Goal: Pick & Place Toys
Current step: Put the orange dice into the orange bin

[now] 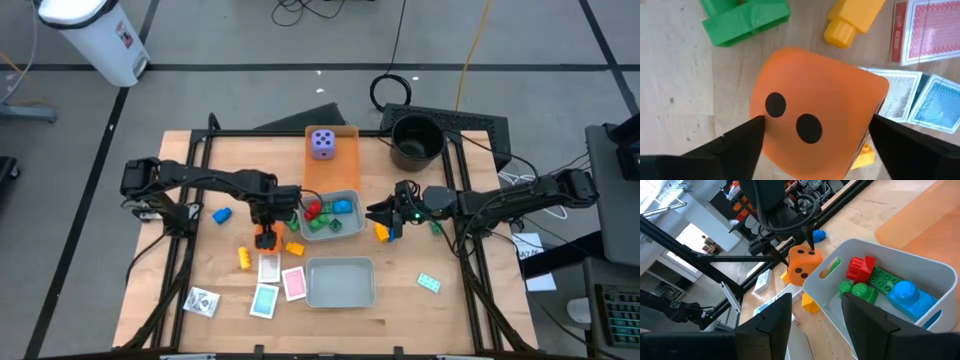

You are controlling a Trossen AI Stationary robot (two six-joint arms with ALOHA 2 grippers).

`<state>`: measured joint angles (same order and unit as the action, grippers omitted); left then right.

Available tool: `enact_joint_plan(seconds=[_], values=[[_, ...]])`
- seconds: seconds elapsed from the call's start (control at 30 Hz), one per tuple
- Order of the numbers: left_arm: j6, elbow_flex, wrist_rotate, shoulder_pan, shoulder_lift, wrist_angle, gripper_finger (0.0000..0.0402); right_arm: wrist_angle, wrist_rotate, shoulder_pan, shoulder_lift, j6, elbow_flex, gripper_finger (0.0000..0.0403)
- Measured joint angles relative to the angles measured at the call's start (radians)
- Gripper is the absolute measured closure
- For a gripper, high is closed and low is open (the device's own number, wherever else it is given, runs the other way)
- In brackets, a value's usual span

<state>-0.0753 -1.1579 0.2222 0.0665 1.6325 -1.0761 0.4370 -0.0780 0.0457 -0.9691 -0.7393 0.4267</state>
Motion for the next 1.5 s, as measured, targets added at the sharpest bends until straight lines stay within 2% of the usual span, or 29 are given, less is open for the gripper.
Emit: enact_joint_plan(seconds=[0.27, 0.63, 0.8, 1.2, 1.5], values=[[0.004, 0.019, -0.008, -0.007, -0.003, 0.033, 0.0163, 0.000, 0.000, 0.000, 0.000, 0.000, 0.000, 0.0236], [0.009, 0.022, -0.005, 0.032, -0.002, 0.055, 0.0235, 0.000, -0.003, 0.000, 0.000, 0.000, 0.000, 0.0236], [-0.005, 0.022, 0.031, 0.077, 0.000, 0.073, 0.0250, 0.000, -0.003, 0.000, 0.000, 0.000, 0.000, 0.0236], [-0.012, 0.026, 0.089, 0.163, -0.004, 0.077, 0.0255, 0.000, -0.004, 0.000, 0.000, 0.003, 0.000, 0.0236], [0.001, 0.027, -0.017, 0.208, -0.076, 0.023, 0.0256, 0.005, -0.004, -0.010, 0.000, 0.016, 0.000, 0.0236]])
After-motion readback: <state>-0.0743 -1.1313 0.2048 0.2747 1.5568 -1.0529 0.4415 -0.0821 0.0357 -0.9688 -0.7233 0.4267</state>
